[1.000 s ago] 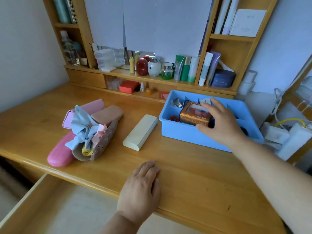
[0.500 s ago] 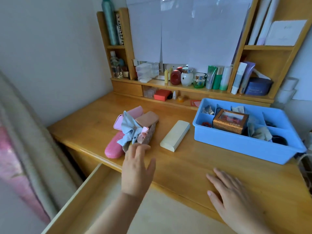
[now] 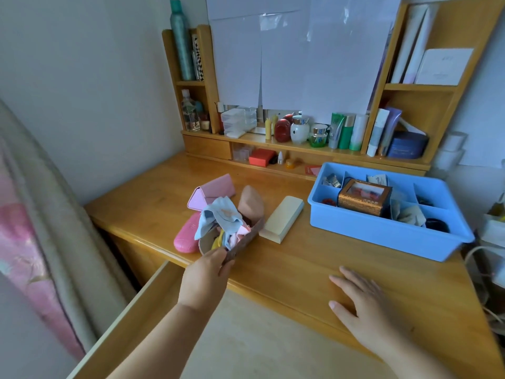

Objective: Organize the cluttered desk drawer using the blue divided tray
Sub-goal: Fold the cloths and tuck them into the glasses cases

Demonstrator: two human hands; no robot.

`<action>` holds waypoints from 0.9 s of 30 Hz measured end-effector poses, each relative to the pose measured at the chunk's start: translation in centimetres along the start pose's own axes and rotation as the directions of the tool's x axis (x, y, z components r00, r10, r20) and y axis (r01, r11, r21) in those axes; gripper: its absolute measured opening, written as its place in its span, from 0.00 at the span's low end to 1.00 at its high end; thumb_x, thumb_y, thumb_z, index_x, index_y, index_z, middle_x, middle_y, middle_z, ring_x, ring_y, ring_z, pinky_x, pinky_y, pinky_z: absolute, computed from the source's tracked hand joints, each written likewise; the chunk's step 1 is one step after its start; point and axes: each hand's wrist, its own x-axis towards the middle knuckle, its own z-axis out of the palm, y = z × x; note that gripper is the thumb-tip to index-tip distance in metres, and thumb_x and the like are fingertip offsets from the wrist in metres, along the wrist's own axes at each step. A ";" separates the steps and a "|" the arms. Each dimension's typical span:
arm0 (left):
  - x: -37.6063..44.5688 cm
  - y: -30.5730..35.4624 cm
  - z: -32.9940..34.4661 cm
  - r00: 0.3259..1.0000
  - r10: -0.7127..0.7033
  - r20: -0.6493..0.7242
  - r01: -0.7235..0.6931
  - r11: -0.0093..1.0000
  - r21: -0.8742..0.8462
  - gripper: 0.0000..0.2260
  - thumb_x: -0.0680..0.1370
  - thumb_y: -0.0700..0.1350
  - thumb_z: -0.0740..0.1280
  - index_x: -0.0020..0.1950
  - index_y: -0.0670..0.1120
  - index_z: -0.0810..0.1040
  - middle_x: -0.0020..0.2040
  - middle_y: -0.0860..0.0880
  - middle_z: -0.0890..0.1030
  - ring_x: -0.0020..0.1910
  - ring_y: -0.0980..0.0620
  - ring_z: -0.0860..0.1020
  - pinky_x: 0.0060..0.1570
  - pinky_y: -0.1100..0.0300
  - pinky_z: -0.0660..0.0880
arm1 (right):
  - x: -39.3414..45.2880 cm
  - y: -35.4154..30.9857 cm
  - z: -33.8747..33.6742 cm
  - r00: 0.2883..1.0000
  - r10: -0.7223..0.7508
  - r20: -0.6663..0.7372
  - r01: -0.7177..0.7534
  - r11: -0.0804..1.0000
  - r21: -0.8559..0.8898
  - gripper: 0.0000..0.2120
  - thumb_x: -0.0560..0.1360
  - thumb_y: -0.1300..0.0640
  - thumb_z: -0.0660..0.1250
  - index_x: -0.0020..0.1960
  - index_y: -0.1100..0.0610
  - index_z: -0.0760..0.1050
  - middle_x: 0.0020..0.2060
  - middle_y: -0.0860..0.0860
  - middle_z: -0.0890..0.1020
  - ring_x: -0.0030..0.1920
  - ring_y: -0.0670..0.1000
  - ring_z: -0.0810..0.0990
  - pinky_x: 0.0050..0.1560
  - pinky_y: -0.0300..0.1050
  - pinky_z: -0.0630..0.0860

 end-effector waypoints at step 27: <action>-3.9 8.3 1.3 0.864 0.460 0.206 -0.413 0.880 -0.235 0.12 0.76 0.55 0.61 0.50 0.51 0.80 0.54 0.56 0.80 0.48 0.51 0.79 0.45 0.58 0.74 | -0.7 0.4 -2.6 0.912 0.400 -0.091 -0.286 0.779 0.558 0.05 0.75 0.51 0.62 0.46 0.43 0.76 0.43 0.42 0.79 0.39 0.44 0.77 0.40 0.44 0.75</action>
